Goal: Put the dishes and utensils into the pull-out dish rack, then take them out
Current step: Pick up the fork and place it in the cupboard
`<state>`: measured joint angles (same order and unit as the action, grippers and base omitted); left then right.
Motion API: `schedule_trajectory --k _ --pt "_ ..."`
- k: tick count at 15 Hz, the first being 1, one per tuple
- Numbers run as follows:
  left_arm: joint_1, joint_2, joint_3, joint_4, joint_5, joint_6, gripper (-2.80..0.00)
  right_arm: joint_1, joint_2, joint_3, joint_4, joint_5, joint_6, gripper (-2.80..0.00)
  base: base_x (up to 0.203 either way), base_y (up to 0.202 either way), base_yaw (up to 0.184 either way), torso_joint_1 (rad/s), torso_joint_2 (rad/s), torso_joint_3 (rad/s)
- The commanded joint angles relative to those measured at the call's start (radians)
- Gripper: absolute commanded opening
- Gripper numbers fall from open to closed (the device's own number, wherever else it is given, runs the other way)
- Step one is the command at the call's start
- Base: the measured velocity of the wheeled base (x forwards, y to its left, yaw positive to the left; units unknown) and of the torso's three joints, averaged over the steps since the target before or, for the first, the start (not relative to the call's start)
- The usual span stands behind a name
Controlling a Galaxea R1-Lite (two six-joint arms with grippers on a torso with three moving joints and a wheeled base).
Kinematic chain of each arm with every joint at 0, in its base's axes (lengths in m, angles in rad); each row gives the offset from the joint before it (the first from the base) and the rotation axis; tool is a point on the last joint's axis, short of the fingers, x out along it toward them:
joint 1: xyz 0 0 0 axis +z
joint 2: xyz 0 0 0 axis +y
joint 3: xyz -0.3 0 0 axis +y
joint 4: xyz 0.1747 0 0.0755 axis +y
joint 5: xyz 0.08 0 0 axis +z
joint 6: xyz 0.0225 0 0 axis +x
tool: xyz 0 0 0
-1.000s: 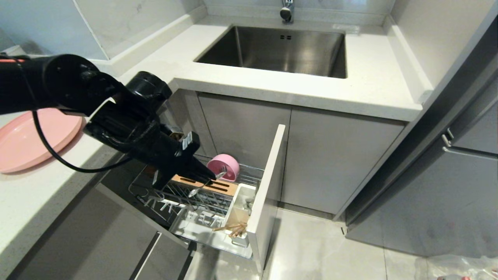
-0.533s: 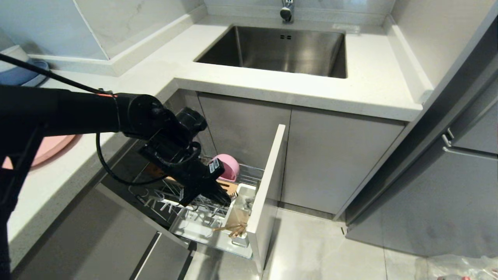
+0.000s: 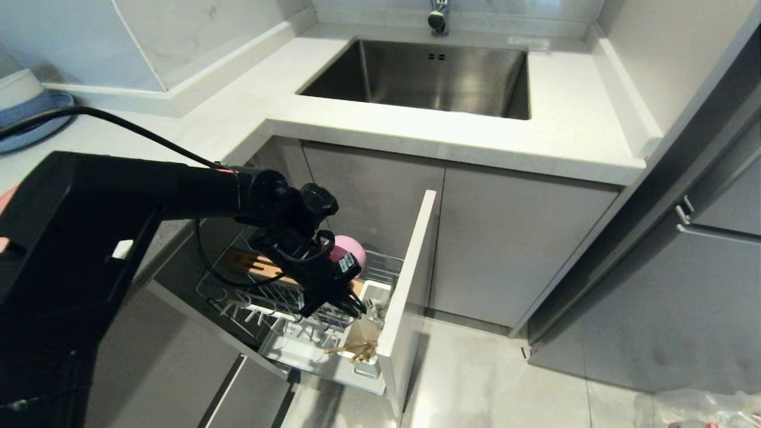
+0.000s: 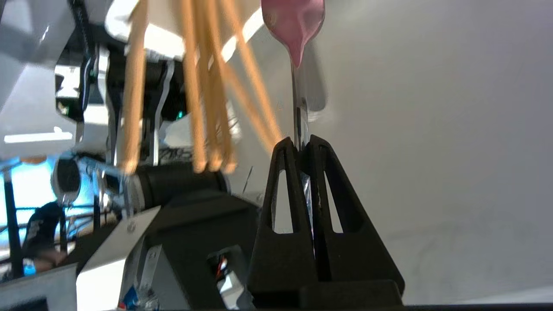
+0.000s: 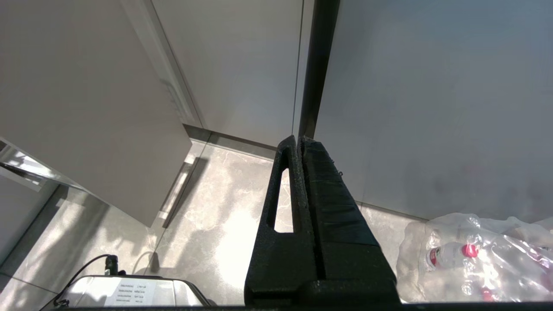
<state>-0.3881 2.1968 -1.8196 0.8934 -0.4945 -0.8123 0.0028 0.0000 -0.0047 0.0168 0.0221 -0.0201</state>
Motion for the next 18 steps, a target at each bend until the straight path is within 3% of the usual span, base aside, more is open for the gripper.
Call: schedule_trajectory --k 1,18 --pt "0.000 0.053 -0.042 0.002 -0.003 -0.005 -2.80 0.000 0.000 0.000 0.000 0.001 0.000 -2.80 0.000 0.000 0.000 0.000 0.00 0.000" --pt "0.008 0.195 -0.089 -0.159 0.027 -0.004 -2.80 0.000 0.000 0.000 0.000 0.001 -0.001 -2.80 0.000 0.000 0.000 0.000 0.00 0.000"
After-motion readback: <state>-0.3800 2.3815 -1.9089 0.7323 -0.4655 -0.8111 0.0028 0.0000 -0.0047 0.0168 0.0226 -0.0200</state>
